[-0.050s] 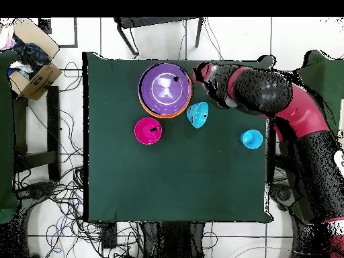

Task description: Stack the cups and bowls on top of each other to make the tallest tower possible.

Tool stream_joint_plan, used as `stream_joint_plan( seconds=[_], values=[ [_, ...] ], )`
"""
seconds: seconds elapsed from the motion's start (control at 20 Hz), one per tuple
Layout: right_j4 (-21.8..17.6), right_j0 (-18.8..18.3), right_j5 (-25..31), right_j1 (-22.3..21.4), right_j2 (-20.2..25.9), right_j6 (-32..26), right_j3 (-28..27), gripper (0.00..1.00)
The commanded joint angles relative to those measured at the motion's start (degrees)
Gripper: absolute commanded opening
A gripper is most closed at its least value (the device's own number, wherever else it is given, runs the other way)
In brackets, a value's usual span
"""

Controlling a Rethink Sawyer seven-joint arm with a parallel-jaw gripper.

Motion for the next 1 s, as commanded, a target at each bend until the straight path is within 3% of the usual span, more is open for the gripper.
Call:
stream_joint_plan(
  seconds=[0.05, 0.25, 0.7, 1.0],
  values=[
    [-4.4, 2.0, 10.6, -1.4, -9.1, -1.2, -7.9, 1.00],
    [-3.7, 1.2, 11.1, -2.6, -10.3, 0.7, -6.2, 1.00],
    [-1.6, 1.3, 7.5, 0.3, -11.4, 3.0, -4.0, 1.00],
    [-0.4, 0.8, 2.5, 5.3, -12.0, 4.9, -2.0, 1.00]
  ],
)
